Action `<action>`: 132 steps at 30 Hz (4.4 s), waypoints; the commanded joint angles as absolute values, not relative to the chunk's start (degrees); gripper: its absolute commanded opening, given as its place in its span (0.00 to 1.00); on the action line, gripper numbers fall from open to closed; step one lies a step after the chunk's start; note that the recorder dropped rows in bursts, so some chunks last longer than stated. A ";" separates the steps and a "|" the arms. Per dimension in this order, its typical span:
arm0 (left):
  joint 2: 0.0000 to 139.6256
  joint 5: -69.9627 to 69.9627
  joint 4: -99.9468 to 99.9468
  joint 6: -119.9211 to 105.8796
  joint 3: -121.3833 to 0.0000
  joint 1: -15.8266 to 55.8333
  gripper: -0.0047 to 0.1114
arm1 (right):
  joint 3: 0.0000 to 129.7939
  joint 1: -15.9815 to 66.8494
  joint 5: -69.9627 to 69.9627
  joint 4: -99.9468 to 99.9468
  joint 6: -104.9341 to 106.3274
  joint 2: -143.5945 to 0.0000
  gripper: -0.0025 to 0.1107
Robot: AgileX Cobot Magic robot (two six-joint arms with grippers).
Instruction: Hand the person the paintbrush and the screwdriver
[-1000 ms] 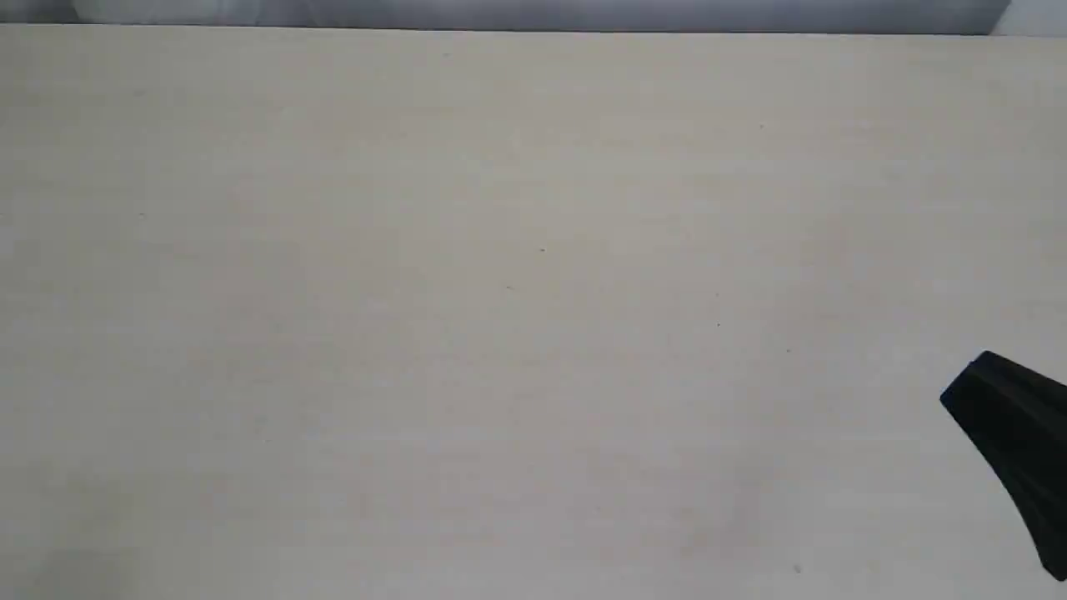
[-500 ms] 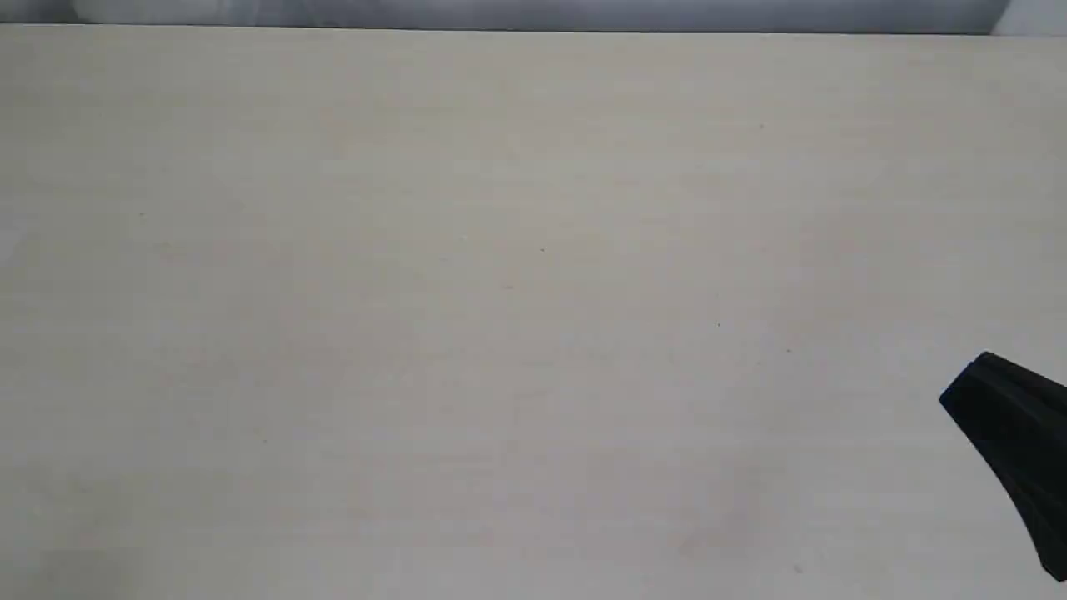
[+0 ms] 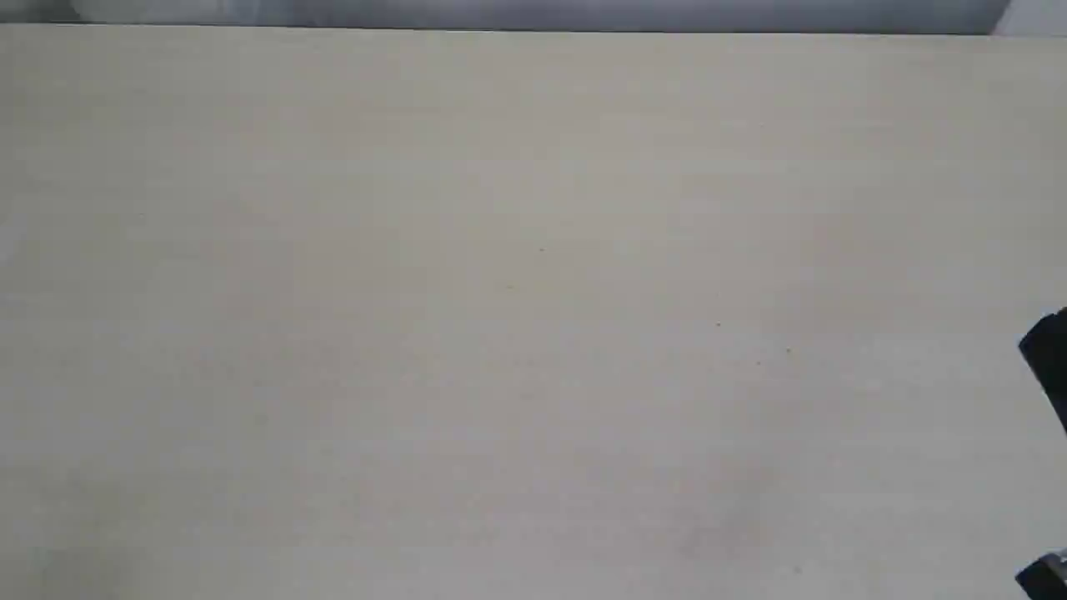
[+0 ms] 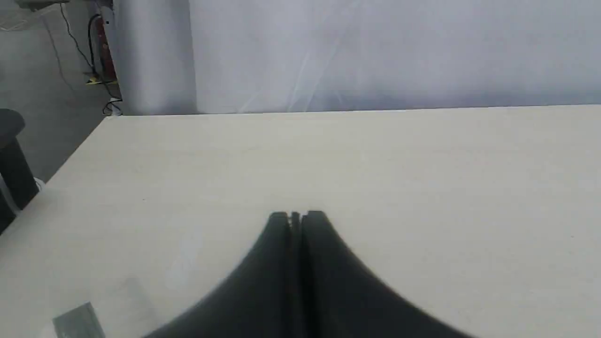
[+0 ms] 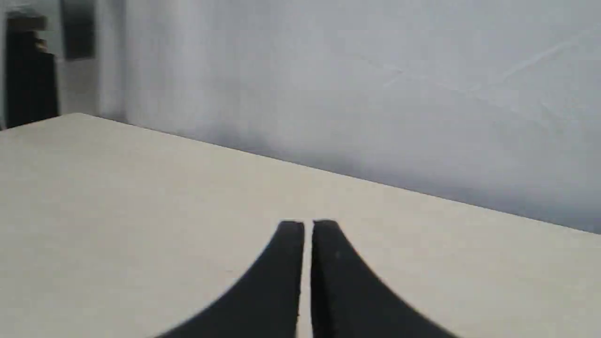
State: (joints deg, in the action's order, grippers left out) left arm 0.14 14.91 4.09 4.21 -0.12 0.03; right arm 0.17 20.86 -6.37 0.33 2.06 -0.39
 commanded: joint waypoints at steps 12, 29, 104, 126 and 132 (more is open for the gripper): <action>0.00 14.32 3.88 4.32 0.00 0.40 0.04 | 0.00 -0.99 -13.75 -0.96 2.33 0.00 0.06; 0.00 14.32 3.88 4.32 0.00 0.40 0.04 | 0.00 -5.29 -16.17 -0.96 2.33 0.00 0.06; 0.00 14.24 4.01 4.32 0.00 0.40 0.04 | 0.00 -5.18 -16.10 -0.44 0.00 0.00 0.06; 0.00 14.35 3.88 4.32 0.00 0.40 0.04 | 0.00 -5.18 -16.10 -0.44 0.00 0.00 0.06; 0.00 14.35 3.88 4.32 0.00 0.40 0.04 | 0.00 -5.18 -16.10 -0.44 0.00 0.00 0.06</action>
